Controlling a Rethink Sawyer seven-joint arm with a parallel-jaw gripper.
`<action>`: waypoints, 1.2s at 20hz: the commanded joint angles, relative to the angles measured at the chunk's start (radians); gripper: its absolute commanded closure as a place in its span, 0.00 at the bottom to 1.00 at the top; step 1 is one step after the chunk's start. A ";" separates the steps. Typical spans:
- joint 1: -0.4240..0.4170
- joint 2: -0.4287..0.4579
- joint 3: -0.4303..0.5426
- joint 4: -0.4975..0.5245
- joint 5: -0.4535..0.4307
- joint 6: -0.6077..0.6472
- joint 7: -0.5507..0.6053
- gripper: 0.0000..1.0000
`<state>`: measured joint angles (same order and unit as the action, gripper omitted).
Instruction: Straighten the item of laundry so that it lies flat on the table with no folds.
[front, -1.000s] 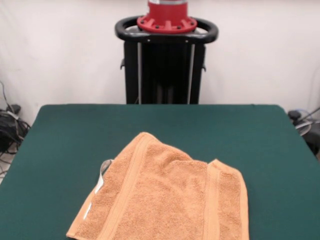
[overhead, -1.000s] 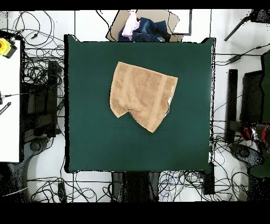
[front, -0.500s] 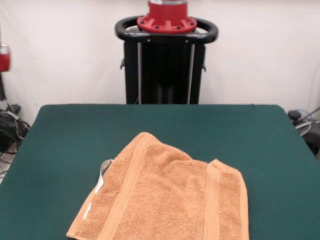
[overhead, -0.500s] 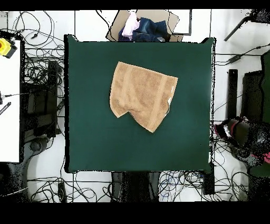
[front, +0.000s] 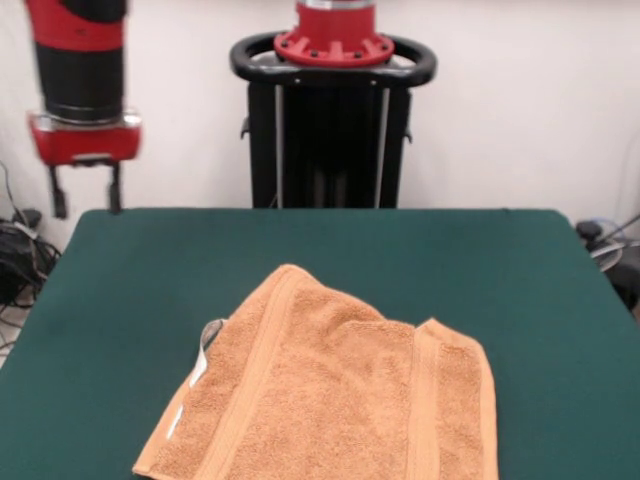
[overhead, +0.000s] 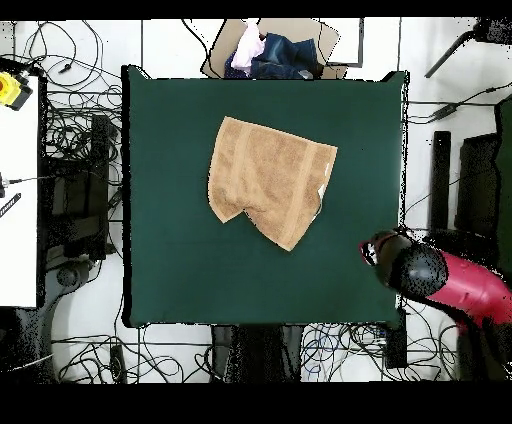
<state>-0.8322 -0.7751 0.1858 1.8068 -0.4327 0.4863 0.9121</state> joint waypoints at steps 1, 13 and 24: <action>0.151 0.031 -0.135 0.196 0.043 -0.157 0.450 0.00; 0.356 0.056 -0.205 0.281 0.138 -0.250 0.619 0.00; 0.509 0.123 -0.261 0.290 0.200 -0.323 0.734 0.00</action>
<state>-0.3728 -0.7292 -0.0366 2.0390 -0.3022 0.2483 1.3281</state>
